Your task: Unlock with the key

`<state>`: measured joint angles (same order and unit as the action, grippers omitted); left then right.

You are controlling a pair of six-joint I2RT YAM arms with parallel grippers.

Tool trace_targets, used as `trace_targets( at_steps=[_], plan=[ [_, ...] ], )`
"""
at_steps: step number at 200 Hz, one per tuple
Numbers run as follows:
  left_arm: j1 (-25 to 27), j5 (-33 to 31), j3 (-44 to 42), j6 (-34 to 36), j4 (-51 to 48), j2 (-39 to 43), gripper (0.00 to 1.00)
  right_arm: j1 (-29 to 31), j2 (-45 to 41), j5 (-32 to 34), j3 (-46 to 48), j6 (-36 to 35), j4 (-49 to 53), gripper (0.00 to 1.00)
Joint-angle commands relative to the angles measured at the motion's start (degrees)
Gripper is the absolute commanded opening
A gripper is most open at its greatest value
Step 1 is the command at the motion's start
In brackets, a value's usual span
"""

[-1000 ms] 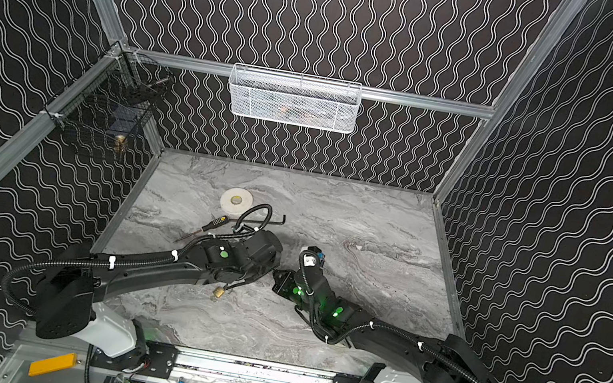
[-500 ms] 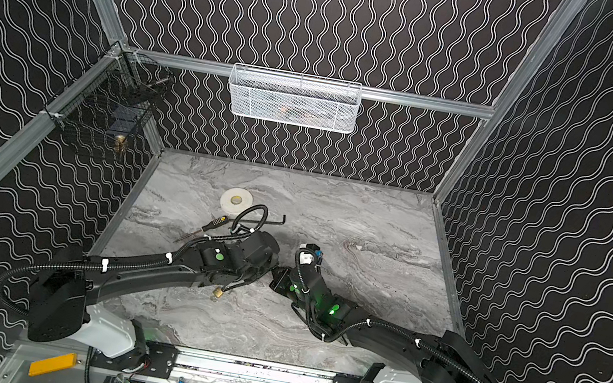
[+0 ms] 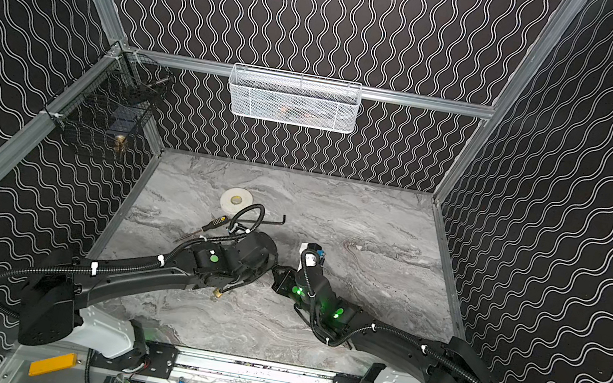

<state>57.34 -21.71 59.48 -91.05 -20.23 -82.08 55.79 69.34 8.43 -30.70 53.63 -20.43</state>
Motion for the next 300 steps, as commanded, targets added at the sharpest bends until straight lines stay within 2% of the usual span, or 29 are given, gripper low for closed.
trace_targets(
  at_steps=[1,37,57,104,137,241,300],
  plan=[
    [-0.02,-4.31,-0.9,0.32,1.42,0.9,0.0,0.1,-0.69,-2.21,0.62,-2.98,-3.5,0.17],
    [-0.12,-7.04,-2.74,-0.43,2.56,2.64,0.0,0.09,-2.8,-3.59,0.8,-4.13,-2.06,0.27],
    [-0.12,-7.38,-3.58,-0.6,3.83,3.36,0.0,-0.41,-3.02,-3.47,0.72,-0.39,-2.11,0.27],
    [-0.12,-6.51,-2.9,-0.14,3.42,3.42,0.0,-1.03,-0.92,-4.22,-2.72,2.95,0.43,0.26],
    [-0.12,-6.23,-3.41,-0.54,4.1,3.85,0.0,-1.62,0.44,-4.16,-4.13,3.92,2.19,0.2],
    [-0.12,-5.73,-4.19,-0.58,5.8,4.68,0.0,-2.51,3.59,-5.01,-4.9,3.41,-0.83,0.14],
    [-0.21,-4.81,-4.54,-0.75,6.56,5.39,0.0,-3.18,4.49,-5.95,-5.37,3.66,-1.11,0.02]
  ],
)
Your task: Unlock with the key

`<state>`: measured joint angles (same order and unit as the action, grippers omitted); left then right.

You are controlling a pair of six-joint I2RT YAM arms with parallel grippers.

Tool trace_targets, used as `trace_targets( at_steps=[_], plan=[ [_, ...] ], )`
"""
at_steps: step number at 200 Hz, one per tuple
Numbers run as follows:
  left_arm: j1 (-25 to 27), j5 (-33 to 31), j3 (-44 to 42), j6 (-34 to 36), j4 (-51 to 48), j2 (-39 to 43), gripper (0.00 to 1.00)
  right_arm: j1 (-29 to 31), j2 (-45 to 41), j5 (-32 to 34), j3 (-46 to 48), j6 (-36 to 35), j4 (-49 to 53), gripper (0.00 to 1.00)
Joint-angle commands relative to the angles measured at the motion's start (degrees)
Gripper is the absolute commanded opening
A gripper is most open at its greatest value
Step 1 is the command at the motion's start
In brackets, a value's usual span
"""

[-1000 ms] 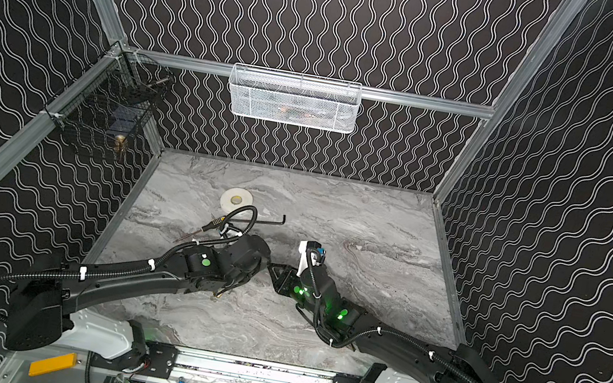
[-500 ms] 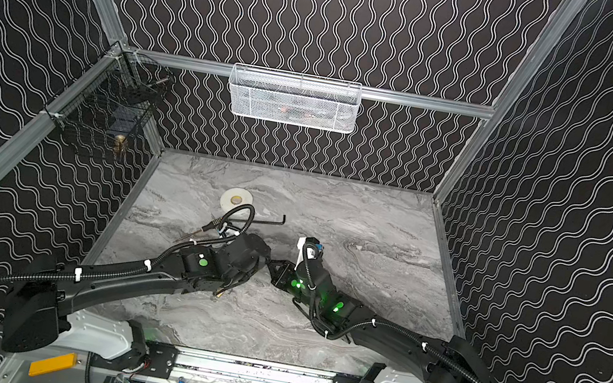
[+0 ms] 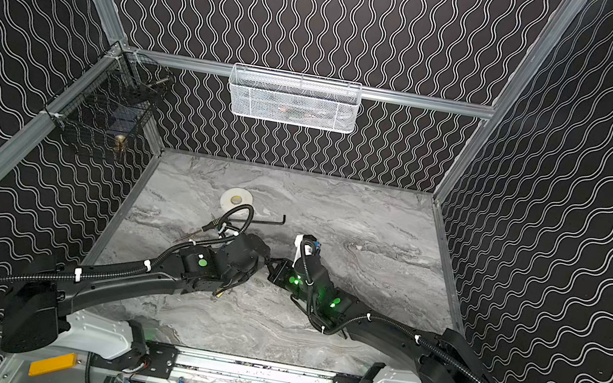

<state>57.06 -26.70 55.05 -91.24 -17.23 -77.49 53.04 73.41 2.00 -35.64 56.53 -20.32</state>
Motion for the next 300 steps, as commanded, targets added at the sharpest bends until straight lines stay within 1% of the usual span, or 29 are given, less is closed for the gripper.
trace_targets(
  at_steps=[1,40,69,114,134,165,193,206,300],
  plan=[
    [0.12,0.21,-0.11,-0.58,3.63,0.78,0.0,-0.45,0.47,0.38,-0.46,0.72,-1.26,0.02],
    [0.07,0.94,-1.26,-1.19,6.48,2.06,0.0,-0.74,1.12,-1.94,-0.58,2.83,-2.57,0.0],
    [0.07,1.71,-3.07,-2.75,9.83,3.38,0.0,-0.74,0.72,-2.44,0.08,7.22,-3.17,0.0],
    [0.13,2.9,-5.18,-4.74,14.65,4.74,0.0,-0.74,0.39,-3.0,2.46,14.48,-8.87,0.0],
    [0.16,3.32,-4.87,-5.14,14.47,4.93,0.0,-0.65,0.67,-3.14,3.53,16.97,-11.98,0.0],
    [0.24,3.36,-4.57,-6.41,13.49,5.24,0.0,-0.3,0.6,-1.79,5.31,19.92,-16.5,0.0],
    [0.42,3.41,-4.77,-7.44,14.58,5.01,0.0,0.44,0.21,0.36,5.46,21.25,-16.9,0.0],
    [0.51,3.36,-4.69,-7.55,14.93,4.94,0.0,0.9,-0.06,1.72,6.42,21.98,-18.65,0.0],
    [1.57,1.76,-4.06,-8.42,14.5,4.61,0.0,2.86,-1.16,5.39,7.06,26.41,-18.88,0.0]
  ],
)
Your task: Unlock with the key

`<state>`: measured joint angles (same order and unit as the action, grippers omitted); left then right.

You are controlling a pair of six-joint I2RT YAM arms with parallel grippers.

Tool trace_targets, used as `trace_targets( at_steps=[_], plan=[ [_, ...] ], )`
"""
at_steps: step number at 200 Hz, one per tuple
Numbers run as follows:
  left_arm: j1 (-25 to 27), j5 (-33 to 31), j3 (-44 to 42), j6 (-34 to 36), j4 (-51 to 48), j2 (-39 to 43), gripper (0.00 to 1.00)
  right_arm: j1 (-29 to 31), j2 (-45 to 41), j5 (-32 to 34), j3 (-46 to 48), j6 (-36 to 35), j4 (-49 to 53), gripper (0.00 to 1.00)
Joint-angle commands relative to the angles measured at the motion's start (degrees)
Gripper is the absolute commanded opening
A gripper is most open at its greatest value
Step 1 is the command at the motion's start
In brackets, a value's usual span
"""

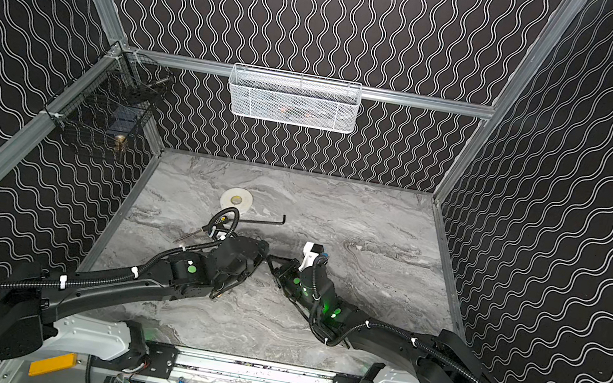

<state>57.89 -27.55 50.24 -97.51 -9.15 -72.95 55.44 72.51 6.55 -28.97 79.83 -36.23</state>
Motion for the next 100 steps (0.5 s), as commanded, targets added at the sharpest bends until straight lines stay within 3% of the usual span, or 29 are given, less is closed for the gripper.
trace_targets(
  at_steps=[1,100],
  plan=[
    [0.73,2.56,0.74,-2.11,6.46,0.03,0.0,0.5,-0.31,0.84,0.4,3.12,-3.06,0.0],
    [1.86,0.35,0.31,-2.7,6.36,0.66,0.0,1.38,0.81,0.35,0.43,7.41,-6.17,0.0]
  ],
)
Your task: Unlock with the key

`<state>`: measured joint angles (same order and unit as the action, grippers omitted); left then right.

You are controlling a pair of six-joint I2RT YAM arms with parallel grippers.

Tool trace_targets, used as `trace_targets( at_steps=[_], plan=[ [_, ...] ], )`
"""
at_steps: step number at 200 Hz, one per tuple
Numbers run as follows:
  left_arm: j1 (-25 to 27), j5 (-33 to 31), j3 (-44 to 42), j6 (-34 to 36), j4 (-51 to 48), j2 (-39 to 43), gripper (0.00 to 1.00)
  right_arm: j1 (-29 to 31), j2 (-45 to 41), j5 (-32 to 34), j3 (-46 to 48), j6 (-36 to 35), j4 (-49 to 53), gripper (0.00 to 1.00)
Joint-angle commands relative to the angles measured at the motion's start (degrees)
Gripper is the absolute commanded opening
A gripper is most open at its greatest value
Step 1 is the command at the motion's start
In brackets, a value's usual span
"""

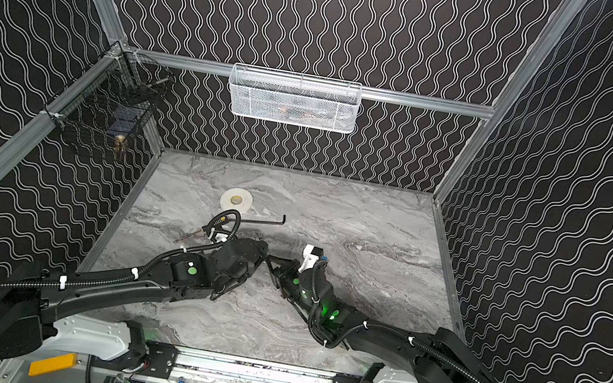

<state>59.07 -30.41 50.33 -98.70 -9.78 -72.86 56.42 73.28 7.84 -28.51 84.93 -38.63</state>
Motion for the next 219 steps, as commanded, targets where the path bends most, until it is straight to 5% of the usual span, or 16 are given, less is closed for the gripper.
trace_targets(
  at_steps=[1,61,109,146,181,219],
  plan=[
    [0.69,3.19,0.17,-1.51,7.03,0.59,0.0,0.38,0.04,-0.91,-0.04,2.29,-3.61,0.0],
    [0.48,3.28,1.92,4.14,5.05,0.73,0.0,0.4,0.12,-0.37,-0.41,-2.75,-1.66,0.0],
    [-2.86,5.06,2.21,10.6,0.81,1.3,0.0,0.4,-3.59,0.95,-1.15,-10.78,2.07,0.3],
    [-5.66,5.4,4.4,17.9,-4.55,2.26,0.0,0.44,-7.45,1.83,-0.8,-16.39,6.49,0.35],
    [-6.84,3.9,5.7,28.56,-8.5,4.64,0.0,0.23,-10.09,0.94,-2.02,-24.07,11.68,0.48],
    [-6.95,5.66,4.16,50.17,-7.03,8.88,0.0,-1.38,-12.94,-0.53,-8.04,-34.44,25.0,0.66]
  ],
)
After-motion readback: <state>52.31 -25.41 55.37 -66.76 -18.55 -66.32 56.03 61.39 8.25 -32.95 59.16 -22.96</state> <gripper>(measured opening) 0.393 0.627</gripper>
